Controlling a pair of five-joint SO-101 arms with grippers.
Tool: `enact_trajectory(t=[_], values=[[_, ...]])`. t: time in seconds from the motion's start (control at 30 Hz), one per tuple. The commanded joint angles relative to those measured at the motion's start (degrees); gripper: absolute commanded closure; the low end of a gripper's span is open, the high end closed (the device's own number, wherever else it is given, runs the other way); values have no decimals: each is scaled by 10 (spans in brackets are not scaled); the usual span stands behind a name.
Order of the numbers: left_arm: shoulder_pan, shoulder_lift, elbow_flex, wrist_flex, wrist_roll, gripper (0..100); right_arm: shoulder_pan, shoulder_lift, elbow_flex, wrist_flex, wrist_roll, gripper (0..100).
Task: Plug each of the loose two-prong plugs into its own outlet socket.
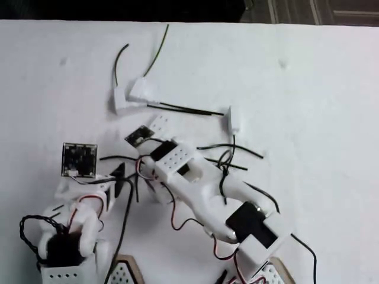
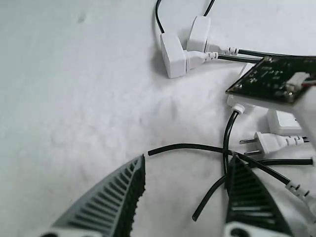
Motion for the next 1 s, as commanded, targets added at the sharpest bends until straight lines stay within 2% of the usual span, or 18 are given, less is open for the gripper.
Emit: enact_trajectory(t=[0.0,0.2,0.4,0.57,0.97], values=[[-1,6,-4,2,-4,733,-8,-5,-21,-21,-6,789],[-1,6,-4,2,-4,733,-9,-5,-21,-63,-6,874],[-1,6,-4,2,-4,733,-9,-4,-18,-58,-6,886],[-1,6,-4,2,-4,733,-9,-9,-20,-46,-6,985],[-1,6,-4,2,-4,733,-9,-5,-21,2,-6,974]])
